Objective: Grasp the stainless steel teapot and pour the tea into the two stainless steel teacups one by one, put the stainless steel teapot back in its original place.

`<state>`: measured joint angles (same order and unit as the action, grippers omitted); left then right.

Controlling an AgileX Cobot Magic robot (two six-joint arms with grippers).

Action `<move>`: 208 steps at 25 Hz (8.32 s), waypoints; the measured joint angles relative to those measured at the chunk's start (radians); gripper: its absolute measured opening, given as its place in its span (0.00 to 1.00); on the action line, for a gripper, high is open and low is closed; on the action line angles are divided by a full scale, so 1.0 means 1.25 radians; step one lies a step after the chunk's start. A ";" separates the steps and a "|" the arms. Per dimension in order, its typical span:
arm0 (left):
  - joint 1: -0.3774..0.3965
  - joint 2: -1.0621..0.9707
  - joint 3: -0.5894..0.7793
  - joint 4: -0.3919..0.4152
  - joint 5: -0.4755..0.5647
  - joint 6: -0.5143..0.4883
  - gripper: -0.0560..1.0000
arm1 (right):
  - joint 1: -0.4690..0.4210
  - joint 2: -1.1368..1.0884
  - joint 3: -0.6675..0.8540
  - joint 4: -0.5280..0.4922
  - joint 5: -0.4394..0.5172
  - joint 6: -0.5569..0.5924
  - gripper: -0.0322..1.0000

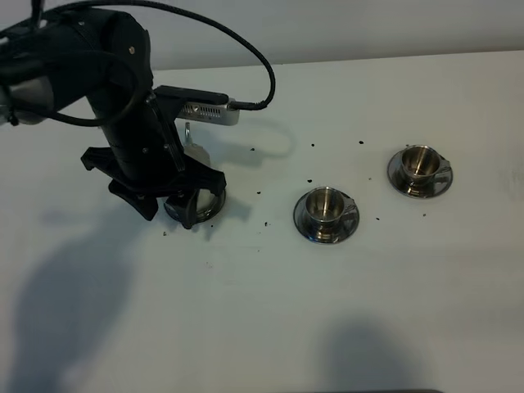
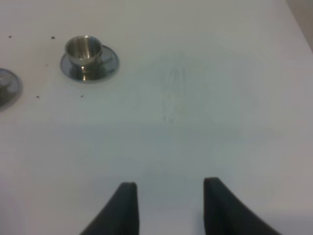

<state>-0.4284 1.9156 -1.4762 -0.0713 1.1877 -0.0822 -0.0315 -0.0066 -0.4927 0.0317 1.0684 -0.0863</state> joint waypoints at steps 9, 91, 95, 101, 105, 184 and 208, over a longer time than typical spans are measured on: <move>0.004 0.056 -0.032 0.019 0.000 -0.006 0.55 | 0.000 0.000 0.000 0.000 0.000 0.000 0.33; 0.028 0.183 -0.098 0.024 -0.112 -0.158 0.34 | 0.000 0.000 0.000 0.000 0.000 0.000 0.33; 0.028 0.183 -0.098 0.024 -0.112 -0.158 0.34 | 0.000 0.000 0.000 0.000 0.000 0.000 0.33; 0.028 0.183 -0.098 0.019 -0.098 -0.158 0.34 | 0.000 0.000 0.000 0.000 0.000 0.000 0.33; 0.034 0.183 -0.098 0.008 -0.080 -0.157 0.37 | 0.000 0.000 0.000 0.000 0.000 0.000 0.33; 0.068 0.238 -0.192 0.001 0.000 -0.014 0.27 | 0.000 0.000 0.000 0.000 0.000 0.000 0.33; 0.059 0.170 -0.192 0.048 -0.017 0.121 0.26 | 0.000 0.000 0.000 0.000 0.000 0.000 0.33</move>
<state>-0.3548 2.1277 -1.7167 -0.0115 1.1666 0.0686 -0.0315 -0.0066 -0.4927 0.0317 1.0684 -0.0863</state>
